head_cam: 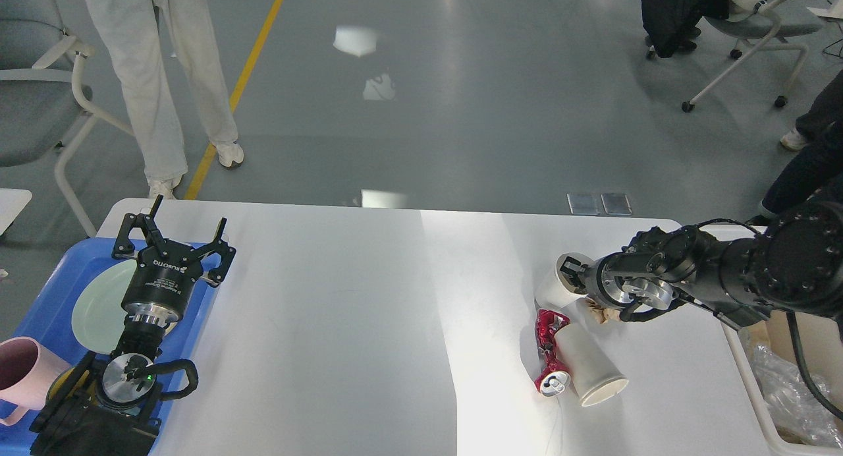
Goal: Tidy desktop
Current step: 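Grasp the white paper cup and lift it toward the bin, then lower the paper cup into the white bin and release it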
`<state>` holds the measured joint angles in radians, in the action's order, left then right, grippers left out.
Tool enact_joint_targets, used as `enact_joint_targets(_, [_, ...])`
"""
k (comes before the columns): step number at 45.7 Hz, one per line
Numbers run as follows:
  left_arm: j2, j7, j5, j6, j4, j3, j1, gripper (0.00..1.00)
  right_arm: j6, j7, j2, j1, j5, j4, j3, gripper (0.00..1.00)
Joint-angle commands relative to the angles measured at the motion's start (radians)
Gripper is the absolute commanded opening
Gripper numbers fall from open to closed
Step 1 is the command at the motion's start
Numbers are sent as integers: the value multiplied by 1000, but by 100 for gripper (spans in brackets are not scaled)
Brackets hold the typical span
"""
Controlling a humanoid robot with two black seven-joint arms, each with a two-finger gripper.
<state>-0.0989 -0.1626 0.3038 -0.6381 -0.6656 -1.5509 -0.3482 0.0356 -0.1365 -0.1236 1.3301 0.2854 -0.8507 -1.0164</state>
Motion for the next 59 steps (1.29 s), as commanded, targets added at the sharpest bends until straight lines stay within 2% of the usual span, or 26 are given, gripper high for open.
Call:
enact_joint_targets(1, [2,0,0,0,0,0,0,97,4,-2,-4,18,1,-19,5,0])
enact_joint_targets(11, [-1,0,0,0,1,0,0,97,23,-3,-57,170,0,-132,7,0])
enact_joint_targets(14, [-1,0,0,0,0,0,0,97,53,-23,-86,242,-3,-194,-13,0])
enact_joint_targets(18, [2,0,0,0,0,0,0,97,130,-46,-119,366,-11,-275,-95,0])
enact_joint_targets(26, [2,0,0,0,0,0,0,97,349,-38,-126,651,-66,-435,-349,0])
enact_joint_targets(35, [-1,0,0,0,1,0,0,97,478,-29,-205,932,-222,-629,-521,0])
enact_joint_targets(36, [-1,0,0,0,1,0,0,97,487,-25,-209,948,-233,-639,-537,0])
enact_joint_targets(41, [-1,0,0,0,1,0,0,97,510,151,-197,971,-252,-665,-649,0])
enact_joint_targets(43, [-1,0,0,0,1,0,0,97,514,196,-185,971,-256,-668,-682,0])
enact_joint_targets(52, [-1,0,0,0,1,0,0,97,510,195,-203,968,-256,-680,-714,0])
enact_joint_targets(59, [-1,0,0,0,1,0,0,97,495,189,-274,931,-256,-671,-712,0])
